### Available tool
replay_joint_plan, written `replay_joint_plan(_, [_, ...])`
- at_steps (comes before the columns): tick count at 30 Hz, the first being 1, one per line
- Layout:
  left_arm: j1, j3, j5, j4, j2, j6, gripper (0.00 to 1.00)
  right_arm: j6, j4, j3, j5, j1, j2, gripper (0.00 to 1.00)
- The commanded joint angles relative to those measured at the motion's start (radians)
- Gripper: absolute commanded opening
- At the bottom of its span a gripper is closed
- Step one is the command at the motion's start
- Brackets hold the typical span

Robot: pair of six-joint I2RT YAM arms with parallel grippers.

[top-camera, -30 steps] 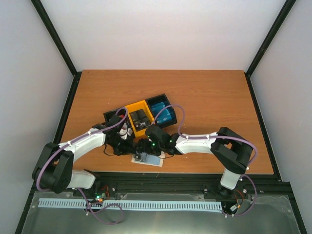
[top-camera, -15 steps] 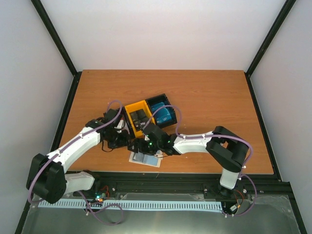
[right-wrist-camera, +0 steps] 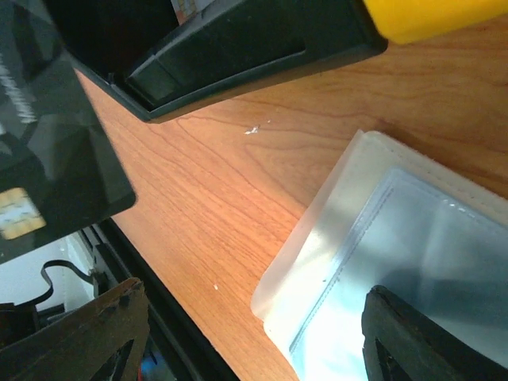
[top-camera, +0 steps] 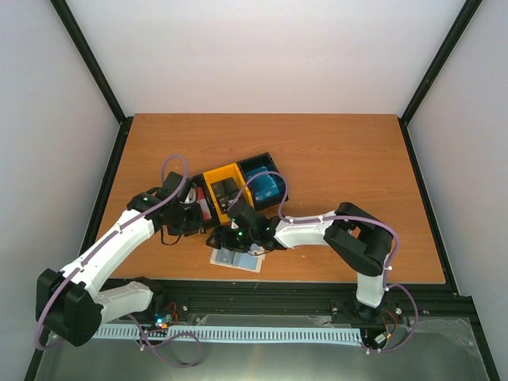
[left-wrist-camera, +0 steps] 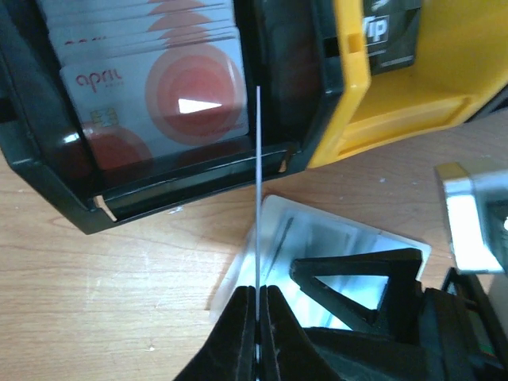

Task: Put the credit cards into the card holder
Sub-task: Turn over the card slot in the card holder, then insert the credit card into the card holder.

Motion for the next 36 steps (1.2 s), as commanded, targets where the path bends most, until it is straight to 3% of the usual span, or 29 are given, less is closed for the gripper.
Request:
replay_joint_plan(1, [-0.006,0.055,0.057,0.019,-0.044,0.021,0.01,-0.062,-0.051,0.029,0.066,-0.001,-0.067,0.73])
replay_joint_plan(11, [-0.006,0.056,0.249,0.123,-0.132,0.113,0.01,-0.155,0.052,-0.137,0.132,-0.038,-0.380,0.73])
replay_joint_plan(18, [-0.006,0.068,0.627,0.293,-0.240,0.196,0.01,-0.207,0.036,-0.188,0.093,-0.067,-0.624,0.75])
replay_joint_plan(25, [-0.006,0.084,0.867,0.471,-0.285,0.153,0.01,-0.172,0.033,-0.217,0.109,-0.097,-0.831,0.71])
replay_joint_plan(30, [-0.006,0.102,1.027,0.622,-0.275,0.078,0.01,-0.198,-0.051,-0.156,0.012,-0.130,-0.879,0.56])
replay_joint_plan(33, [-0.006,0.118,1.060,0.658,-0.267,0.069,0.01,-0.226,-0.084,-0.121,-0.051,-0.131,-0.890,0.42])
replay_joint_plan(36, [-0.006,0.125,1.081,0.687,-0.255,0.043,0.01,-0.239,-0.092,-0.097,-0.105,-0.132,-0.901,0.35])
